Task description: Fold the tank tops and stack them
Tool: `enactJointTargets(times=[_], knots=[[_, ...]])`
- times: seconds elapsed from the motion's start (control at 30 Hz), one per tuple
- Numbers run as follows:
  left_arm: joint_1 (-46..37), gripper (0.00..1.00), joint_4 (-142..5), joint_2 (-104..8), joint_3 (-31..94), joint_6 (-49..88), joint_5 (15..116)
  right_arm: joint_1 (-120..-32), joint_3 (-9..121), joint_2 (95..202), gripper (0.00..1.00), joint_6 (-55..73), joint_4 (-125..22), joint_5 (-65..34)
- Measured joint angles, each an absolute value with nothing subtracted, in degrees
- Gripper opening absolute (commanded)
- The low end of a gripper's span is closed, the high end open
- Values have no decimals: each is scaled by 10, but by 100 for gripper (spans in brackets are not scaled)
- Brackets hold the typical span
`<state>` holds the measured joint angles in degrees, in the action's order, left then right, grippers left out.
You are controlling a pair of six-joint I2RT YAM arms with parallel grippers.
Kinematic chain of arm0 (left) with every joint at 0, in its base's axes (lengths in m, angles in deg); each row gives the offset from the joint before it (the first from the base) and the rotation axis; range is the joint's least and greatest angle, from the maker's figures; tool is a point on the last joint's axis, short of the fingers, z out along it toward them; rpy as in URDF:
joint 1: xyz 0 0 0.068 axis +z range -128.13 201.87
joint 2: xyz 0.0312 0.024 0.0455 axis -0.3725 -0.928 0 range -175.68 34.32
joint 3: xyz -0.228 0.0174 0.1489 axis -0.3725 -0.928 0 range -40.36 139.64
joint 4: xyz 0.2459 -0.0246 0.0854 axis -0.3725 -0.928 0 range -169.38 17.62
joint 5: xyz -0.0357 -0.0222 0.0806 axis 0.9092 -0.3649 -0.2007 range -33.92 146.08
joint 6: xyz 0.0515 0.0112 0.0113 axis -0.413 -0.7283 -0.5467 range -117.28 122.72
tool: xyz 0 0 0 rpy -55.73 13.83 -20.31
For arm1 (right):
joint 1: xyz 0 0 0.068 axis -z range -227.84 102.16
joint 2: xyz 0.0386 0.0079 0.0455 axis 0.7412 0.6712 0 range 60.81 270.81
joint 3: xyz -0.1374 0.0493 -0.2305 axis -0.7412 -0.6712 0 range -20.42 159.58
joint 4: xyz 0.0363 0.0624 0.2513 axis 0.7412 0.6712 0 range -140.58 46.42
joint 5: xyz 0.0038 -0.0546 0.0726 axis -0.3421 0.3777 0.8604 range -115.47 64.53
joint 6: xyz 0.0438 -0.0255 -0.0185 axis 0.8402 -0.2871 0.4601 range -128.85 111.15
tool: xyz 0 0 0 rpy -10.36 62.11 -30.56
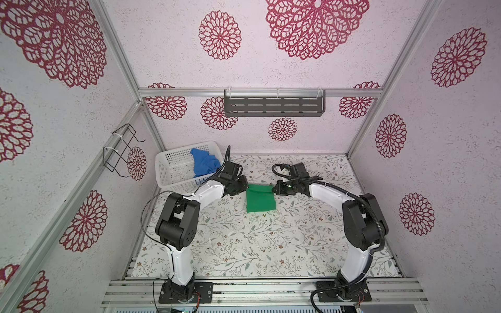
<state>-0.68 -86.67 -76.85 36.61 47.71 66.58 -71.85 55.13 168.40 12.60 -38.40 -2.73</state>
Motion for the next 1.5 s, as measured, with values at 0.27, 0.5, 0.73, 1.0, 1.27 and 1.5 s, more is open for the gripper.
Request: enactJointTargets(times=[0.27,0.5,0.73,1.0,1.27,1.5], knots=[[0,15,-851,-837,407,474,669,-702,601,1745,29,115,-383,-12],[24,53,-880,-831,444,446,636,-686,634,1738,42,87,-356,-40],[-1,43,-876,-720,391,467,616,-711,529,1616,20,139,-413,-44],[-45,40,-813,-771,321,522,616,-755,520,1690,16,200,-522,-27],[-61,38,-776,-808,279,545,614,-749,408,1717,15,227,-594,-45],[-122,36,-753,-689,133,589,595,-767,263,1609,15,237,-618,-59]])
